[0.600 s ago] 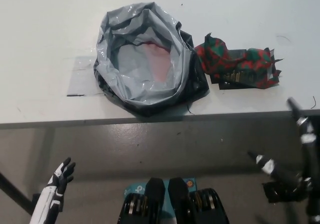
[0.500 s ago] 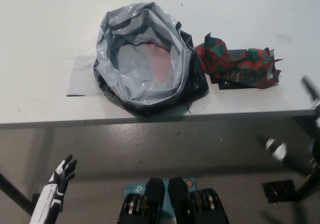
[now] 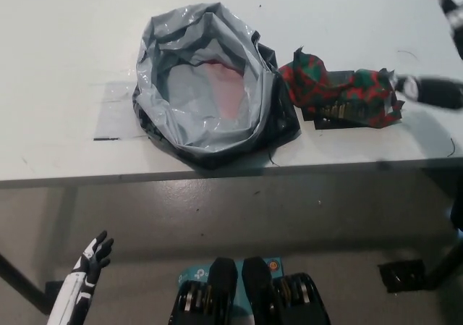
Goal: The robot uses its right hand to pick up a bag of coffee beans and puts it in the black plastic bag, then the robot grabs the top of the bag and lifts it.
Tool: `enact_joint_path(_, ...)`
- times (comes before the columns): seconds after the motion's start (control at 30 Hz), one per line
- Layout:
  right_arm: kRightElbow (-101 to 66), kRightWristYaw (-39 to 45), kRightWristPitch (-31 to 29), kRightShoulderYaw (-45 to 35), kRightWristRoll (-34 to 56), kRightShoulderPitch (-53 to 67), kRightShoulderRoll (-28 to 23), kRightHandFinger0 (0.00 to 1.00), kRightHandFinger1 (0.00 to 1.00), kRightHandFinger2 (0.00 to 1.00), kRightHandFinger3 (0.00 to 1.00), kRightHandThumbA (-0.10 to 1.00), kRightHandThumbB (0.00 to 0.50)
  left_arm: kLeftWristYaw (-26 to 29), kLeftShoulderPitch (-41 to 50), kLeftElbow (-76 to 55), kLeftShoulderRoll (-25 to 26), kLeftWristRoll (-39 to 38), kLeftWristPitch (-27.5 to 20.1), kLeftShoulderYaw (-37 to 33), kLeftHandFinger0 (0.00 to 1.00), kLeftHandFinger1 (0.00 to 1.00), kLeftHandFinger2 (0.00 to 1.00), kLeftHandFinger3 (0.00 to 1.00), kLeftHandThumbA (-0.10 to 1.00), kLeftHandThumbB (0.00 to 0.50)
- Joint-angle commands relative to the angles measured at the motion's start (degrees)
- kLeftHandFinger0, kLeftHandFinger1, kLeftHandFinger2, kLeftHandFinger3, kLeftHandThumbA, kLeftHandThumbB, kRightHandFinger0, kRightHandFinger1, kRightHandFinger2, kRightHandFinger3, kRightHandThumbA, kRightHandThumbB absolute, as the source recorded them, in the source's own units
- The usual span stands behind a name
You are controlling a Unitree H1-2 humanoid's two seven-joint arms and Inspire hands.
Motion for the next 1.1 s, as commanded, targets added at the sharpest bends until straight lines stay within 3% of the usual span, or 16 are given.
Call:
enact_joint_path(0.0,18.63,23.23,18.97,11.69,-6.83,-23.22,-4.58,1.00,1.00,1.00,1.00,0.91,0.469,-3.07,-0.78,1.96,1.16,-1.36,-2.61,-1.25,1.00,1.00,1.00,1.00,0.99,0.278)
enact_joint_path(0.1,26.33,24.70,20.12,14.86,-8.09,-26.96,-2.88,1.00,1.00,1.00,1.00,0.93,0.499,-3.34,-0.53,2.58,1.16,-1.25,-2.86,-1.48,1.00,1.00,1.00,1.00,1.00,0.282)
enact_joint_path(0.23,36.11,25.75,19.54,18.67,-8.30,-30.98,-0.47,1.00,1.00,1.00,1.00,0.94,0.481,-3.81,-0.39,2.40,1.11,-1.27,-2.77,-1.82,1.00,1.00,1.00,1.00,1.00,0.286)
enact_joint_path(0.3,42.33,27.00,18.29,21.01,-8.32,-33.46,1.12,1.00,1.00,1.00,1.00,1.00,0.485,-3.66,-0.09,1.88,0.85,-0.96,-2.10,-1.93,1.00,1.00,1.00,1.00,1.00,0.291)
enact_joint_path(0.43,49.48,26.39,17.86,23.37,-7.85,-35.60,4.10,1.00,1.00,1.00,1.00,1.00,0.436,-4.33,-0.22,2.20,1.00,-1.89,-2.55,-1.88,1.00,1.00,1.00,1.00,0.98,0.270)
enact_joint_path(0.67,62.12,29.16,14.24,27.83,-7.89,-39.22,7.13,1.00,1.00,1.00,1.00,1.00,0.456,-4.79,-0.32,2.26,1.25,-1.90,-2.39,-2.12,1.00,1.00,1.00,1.00,0.98,0.272)
enact_joint_path(0.77,63.27,28.19,16.11,28.91,-9.10,-39.61,7.64,1.00,1.00,1.00,1.00,1.00,0.497,-4.98,-0.38,2.19,1.35,-1.93,-2.48,-2.16,1.00,1.00,1.00,1.00,0.97,0.273)
enact_joint_path(1.03,61.75,28.93,20.11,31.27,-11.45,-38.58,8.37,1.00,1.00,1.00,1.00,1.00,0.500,-5.69,-0.24,2.03,1.58,-2.64,-2.36,-1.98,1.00,1.00,1.00,1.00,0.94,0.265)
enact_joint_path(1.07,62.28,30.76,19.19,31.62,-11.06,-38.77,8.40,1.00,1.00,1.00,1.00,1.00,0.476,-5.75,-0.20,2.08,1.59,-2.72,-2.44,-1.96,1.00,1.00,1.00,1.00,0.94,0.267)
